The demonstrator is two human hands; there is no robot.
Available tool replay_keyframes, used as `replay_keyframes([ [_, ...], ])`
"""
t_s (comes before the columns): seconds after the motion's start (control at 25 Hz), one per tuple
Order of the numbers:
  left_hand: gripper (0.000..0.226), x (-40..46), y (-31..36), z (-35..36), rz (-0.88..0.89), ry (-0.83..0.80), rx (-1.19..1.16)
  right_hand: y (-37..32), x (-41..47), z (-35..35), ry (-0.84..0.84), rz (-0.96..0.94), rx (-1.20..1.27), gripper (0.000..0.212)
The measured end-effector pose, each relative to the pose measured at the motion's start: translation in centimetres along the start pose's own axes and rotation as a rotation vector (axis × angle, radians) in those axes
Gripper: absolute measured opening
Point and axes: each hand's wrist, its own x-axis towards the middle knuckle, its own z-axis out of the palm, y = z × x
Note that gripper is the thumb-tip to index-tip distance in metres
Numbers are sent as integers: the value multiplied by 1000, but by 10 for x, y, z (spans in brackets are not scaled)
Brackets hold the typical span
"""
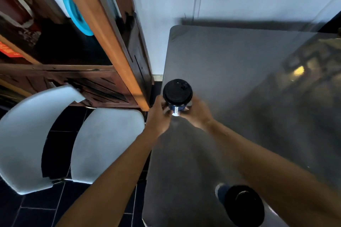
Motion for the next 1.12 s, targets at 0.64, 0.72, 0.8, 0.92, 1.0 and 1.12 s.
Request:
replay_keyframes([
  [0.64, 52, 73, -27, 20, 28, -53, 78, 38, 73, 12, -44, -15, 120, 59],
  [0.72, 61, 72, -28, 21, 3, -68, 65, 38, 71, 12, -78, 26, 102, 66],
  [0.8, 73, 66, -30, 20, -80, -70, 63, 38, 65, 8, -121, 104, 70, 83],
  [0.92, 78, 35, -31, 13, -266, -25, 18, 46, 39, -13, -148, 253, 49, 95],
  [1.0, 64, -1, -32, 9, -314, 5, 20, 54, 9, -33, -120, 285, -18, 83],
  [1.12, 40, -62, -33, 7, -267, -16, 39, 59, -38, -57, -7, 320, -42, 52],
])
